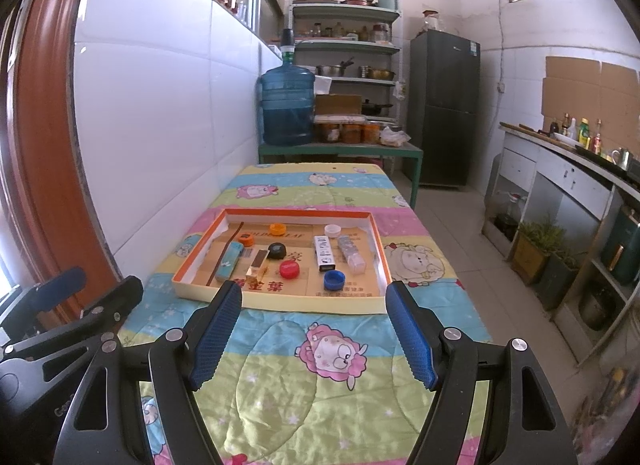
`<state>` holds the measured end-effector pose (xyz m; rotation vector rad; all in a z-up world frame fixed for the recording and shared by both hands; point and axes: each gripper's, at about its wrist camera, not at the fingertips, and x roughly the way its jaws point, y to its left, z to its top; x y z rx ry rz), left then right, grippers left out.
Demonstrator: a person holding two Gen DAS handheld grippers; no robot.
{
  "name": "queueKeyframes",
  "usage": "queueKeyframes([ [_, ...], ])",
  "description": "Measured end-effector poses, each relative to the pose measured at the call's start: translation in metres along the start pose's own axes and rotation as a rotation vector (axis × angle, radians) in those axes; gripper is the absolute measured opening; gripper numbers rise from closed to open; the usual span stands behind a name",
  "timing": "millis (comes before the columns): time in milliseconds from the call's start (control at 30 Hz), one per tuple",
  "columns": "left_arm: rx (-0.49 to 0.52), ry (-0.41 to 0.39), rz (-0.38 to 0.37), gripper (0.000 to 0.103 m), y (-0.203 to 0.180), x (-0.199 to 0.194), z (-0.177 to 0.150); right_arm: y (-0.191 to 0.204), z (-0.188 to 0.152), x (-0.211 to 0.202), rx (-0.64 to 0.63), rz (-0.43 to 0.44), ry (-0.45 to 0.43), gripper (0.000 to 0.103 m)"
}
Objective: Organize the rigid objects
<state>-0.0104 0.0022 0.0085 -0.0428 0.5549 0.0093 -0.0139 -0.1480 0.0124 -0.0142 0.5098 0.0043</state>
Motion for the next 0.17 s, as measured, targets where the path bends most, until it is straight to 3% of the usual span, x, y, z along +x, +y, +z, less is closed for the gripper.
queueKeyframes([
  [167,-0.008,0.005,0.007,0.064,0.0016,0.0013,0.0000,0.0015,0.0000,0.0003,0.001,0.000,0.001,0.076],
])
